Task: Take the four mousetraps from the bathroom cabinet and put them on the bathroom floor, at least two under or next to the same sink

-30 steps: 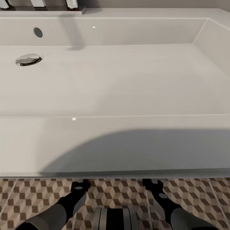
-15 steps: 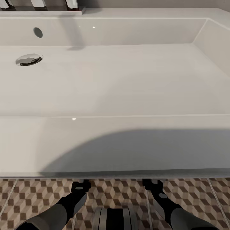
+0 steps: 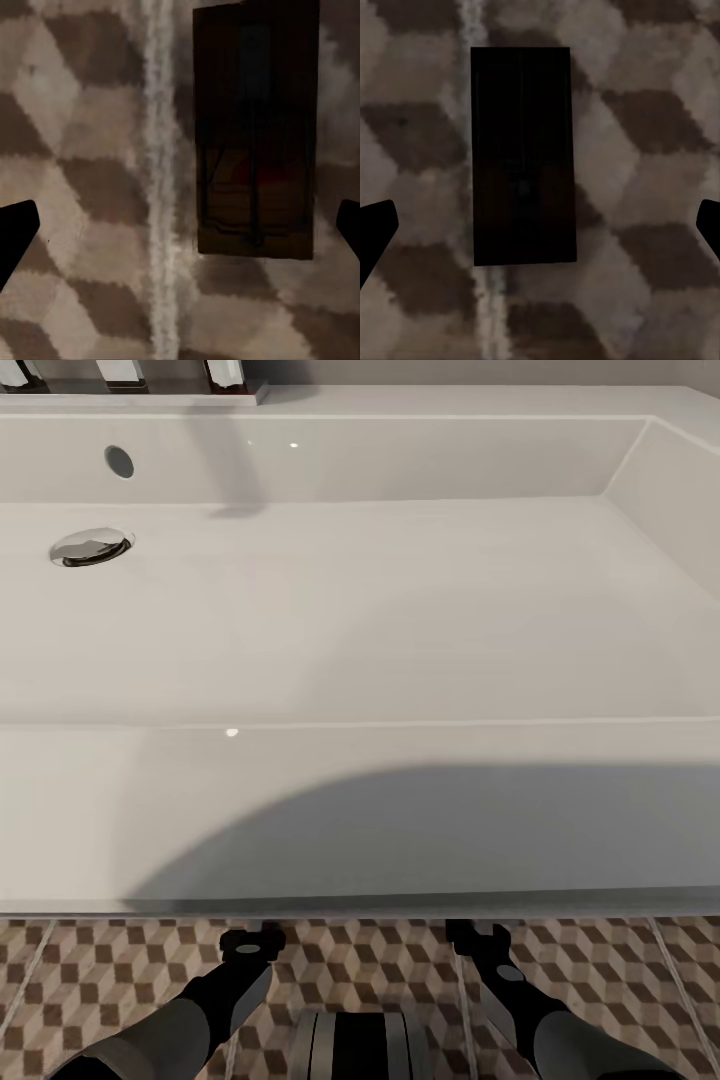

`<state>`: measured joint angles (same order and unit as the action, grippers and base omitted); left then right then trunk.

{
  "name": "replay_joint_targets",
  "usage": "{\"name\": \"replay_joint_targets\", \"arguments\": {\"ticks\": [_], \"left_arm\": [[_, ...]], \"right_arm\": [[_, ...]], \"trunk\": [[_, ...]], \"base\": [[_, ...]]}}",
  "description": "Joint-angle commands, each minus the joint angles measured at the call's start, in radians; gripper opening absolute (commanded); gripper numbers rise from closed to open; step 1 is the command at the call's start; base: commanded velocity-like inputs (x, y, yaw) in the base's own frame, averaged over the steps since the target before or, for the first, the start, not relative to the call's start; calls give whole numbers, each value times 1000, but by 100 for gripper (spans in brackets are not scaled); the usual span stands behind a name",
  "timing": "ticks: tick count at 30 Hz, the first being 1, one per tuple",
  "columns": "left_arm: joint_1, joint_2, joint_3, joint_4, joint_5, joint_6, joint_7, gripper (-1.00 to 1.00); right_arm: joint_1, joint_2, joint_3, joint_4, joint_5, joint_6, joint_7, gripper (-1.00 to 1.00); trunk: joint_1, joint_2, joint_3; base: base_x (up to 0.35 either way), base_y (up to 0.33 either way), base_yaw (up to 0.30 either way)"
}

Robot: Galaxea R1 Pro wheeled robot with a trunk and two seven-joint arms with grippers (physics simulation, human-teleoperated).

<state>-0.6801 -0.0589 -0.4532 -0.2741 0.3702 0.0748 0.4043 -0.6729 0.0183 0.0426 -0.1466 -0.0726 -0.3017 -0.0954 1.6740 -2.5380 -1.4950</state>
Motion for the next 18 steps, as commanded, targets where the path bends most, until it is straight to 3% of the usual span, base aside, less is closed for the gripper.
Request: {"name": "replay_joint_targets", "arguments": {"ticks": [1,18], "left_arm": [[0,1,-8,-2,4,6,7,100],[0,1,-8,-2,2,-1,7,100]], "right_arm": [[0,0,5,1,-8,-4,-3,100],[0,0,5,1,-8,-4,-3,100]], "trunk": [[0,0,-1],[0,0,-1]], "base": [[0,0,0],[0,0,0]]}}
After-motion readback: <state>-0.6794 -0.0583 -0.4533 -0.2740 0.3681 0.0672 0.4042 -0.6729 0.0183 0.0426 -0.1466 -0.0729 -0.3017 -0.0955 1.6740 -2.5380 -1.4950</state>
